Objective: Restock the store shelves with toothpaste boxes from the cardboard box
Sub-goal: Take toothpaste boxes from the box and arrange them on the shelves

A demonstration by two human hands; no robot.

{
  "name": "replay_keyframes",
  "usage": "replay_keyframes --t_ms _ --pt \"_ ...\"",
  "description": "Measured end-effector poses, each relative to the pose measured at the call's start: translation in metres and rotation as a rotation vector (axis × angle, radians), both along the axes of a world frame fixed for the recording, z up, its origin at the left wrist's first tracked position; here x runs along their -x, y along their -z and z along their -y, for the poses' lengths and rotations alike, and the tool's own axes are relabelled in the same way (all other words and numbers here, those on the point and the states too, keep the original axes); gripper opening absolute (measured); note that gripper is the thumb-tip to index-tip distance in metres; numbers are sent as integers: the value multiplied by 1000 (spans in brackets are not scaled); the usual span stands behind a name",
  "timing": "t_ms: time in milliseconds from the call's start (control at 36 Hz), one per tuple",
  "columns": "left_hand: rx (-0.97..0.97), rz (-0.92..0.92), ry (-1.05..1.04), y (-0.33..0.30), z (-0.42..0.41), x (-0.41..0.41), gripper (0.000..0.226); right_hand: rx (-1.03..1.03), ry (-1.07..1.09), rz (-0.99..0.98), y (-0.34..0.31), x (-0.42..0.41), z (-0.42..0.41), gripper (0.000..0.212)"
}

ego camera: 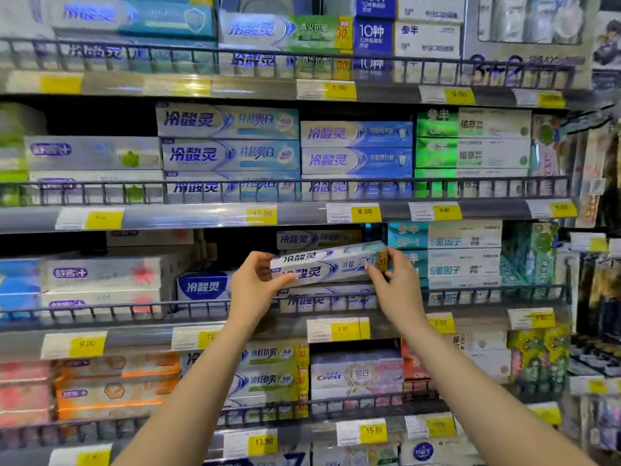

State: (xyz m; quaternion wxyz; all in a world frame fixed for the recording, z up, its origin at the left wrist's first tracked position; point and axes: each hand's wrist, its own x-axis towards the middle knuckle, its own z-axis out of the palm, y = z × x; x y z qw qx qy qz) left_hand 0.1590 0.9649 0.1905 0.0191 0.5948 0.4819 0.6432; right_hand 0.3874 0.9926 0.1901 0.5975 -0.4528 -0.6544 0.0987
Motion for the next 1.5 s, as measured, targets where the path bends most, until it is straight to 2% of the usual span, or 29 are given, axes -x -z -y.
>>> replay_keyframes --t_ms 167,250,361,417,472,583,806,917,1028,1139,1250,1333,1500 --pt "-23 -108 -120 7 -13 -2 51 -82 93 162 6 -5 -1 54" --pt "-31 -129 -157 10 -17 -5 63 -69 119 267 18 -8 -5 58" --pt "151 -73 -179 16 -17 -13 86 -105 167 302 26 -19 -6 57" --pt "219 -169 -290 23 -15 -17 87 -114 166 317 27 -26 -8 54" --pt "243 -248 -369 29 -13 -21 80 -106 150 354 28 -30 -9 53" --pt "160 -282 -407 33 -18 -29 51 -95 178 414 31 -32 -7 51" --pt "131 -264 -429 35 -17 -31 36 -74 309 616 35 -29 -2 57" --pt "135 -281 -427 37 -20 -30 33 -86 328 608 35 -26 -2 57" --pt "135 -267 -413 36 -16 -33 36 -110 292 576 36 -26 -2 57" --pt "119 -182 -319 39 -5 -32 70 -235 186 421 36 -29 7 53" --pt "-81 -249 -338 50 19 -22 50 -344 54 412 41 -21 24 40" --pt "-135 -283 -354 69 42 -10 34 -337 -80 481 58 -2 31 31" --pt "50 -363 -356 119 88 33 16 -167 -376 660 109 55 44 22"
